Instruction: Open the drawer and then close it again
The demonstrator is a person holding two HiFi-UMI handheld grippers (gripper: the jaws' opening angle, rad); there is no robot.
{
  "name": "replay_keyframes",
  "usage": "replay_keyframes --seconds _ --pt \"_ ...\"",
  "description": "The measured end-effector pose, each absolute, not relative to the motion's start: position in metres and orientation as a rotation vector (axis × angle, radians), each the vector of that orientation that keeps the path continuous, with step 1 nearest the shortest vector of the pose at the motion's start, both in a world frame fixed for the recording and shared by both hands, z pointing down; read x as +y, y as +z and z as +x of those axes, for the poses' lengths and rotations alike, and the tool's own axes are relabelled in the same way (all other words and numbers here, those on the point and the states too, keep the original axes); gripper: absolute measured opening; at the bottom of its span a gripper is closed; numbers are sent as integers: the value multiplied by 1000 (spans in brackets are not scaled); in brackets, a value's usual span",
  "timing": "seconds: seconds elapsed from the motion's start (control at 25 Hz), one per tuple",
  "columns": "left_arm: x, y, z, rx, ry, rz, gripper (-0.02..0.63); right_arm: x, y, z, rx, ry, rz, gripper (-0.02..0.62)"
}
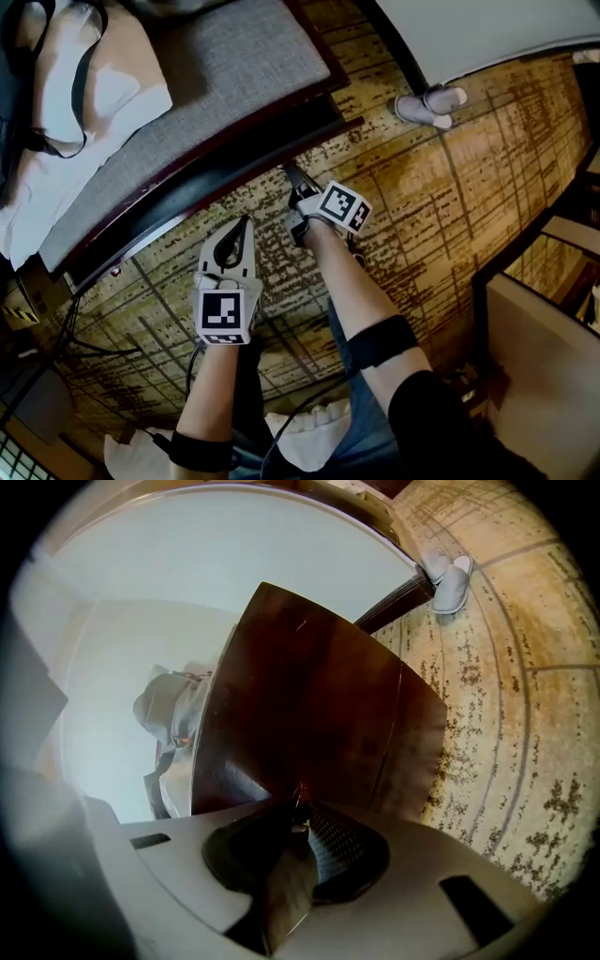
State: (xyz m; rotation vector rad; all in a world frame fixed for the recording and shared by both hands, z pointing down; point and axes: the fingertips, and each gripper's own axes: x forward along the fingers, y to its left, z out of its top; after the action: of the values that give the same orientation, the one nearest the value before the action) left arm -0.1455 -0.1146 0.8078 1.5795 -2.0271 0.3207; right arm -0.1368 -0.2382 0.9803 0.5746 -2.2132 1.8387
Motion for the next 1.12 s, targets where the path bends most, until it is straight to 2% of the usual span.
replay_keyframes --seconds 0.64,1.12 --pt "-108 789 -46 -1837 400 1823 2 -191 980 -35 -2128 1821 618 74" --pt "-111 772 -17 -1802 402 1868 2 -160 981 31 -2039 1806 707 80"
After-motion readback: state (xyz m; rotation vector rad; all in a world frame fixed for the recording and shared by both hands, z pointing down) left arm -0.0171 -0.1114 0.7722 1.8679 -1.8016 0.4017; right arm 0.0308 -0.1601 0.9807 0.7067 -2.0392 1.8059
